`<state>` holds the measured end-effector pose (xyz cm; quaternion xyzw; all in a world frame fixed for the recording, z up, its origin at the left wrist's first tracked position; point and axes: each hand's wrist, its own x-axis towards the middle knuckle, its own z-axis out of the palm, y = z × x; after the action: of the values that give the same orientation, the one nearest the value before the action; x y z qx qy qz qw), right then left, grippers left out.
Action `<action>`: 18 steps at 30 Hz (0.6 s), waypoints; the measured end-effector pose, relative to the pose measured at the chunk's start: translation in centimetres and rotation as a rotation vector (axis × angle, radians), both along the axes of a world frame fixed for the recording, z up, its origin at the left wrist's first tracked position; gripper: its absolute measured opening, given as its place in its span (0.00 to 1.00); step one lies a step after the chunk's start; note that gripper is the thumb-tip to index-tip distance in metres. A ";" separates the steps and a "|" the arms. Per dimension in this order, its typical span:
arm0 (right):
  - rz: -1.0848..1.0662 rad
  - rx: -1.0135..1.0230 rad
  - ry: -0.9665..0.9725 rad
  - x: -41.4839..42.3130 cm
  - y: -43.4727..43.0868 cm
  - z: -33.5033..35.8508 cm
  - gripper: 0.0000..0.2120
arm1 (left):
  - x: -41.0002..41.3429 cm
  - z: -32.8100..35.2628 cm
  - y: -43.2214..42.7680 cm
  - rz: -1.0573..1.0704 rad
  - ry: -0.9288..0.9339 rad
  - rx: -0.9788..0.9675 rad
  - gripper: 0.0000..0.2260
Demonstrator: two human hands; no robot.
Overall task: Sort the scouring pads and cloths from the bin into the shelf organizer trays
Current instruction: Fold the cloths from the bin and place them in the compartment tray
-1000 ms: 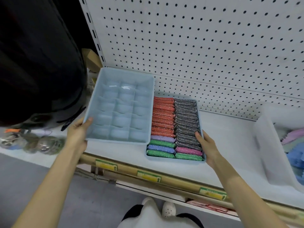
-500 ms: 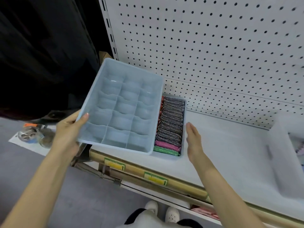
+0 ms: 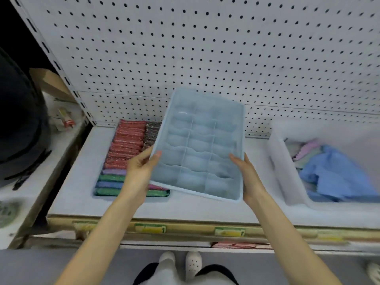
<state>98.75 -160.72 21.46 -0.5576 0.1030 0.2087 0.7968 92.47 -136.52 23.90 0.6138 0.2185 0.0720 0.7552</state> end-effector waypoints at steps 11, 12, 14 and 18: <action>0.040 -0.160 0.142 2.3 -9.4 -2.5 0.18 | 0.1 -9.0 -2.7 -0.583 0.175 1.252 0.44; 0.050 -0.169 0.150 2.5 -9.7 -2.9 0.18 | 0.1 -9.5 -2.8 -0.572 0.178 1.333 0.43; 0.062 -0.170 0.172 2.8 -10.0 -3.8 0.18 | -0.1 -10.3 -2.8 -0.529 0.179 1.445 0.39; 0.051 -0.134 0.209 3.2 -9.2 -5.7 0.17 | -0.1 -10.7 -3.0 -0.507 0.199 1.507 0.35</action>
<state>102.00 -169.94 15.77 -0.5874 0.1850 0.2783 0.7371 92.38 -139.47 13.16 0.9933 0.0314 -0.0285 0.1079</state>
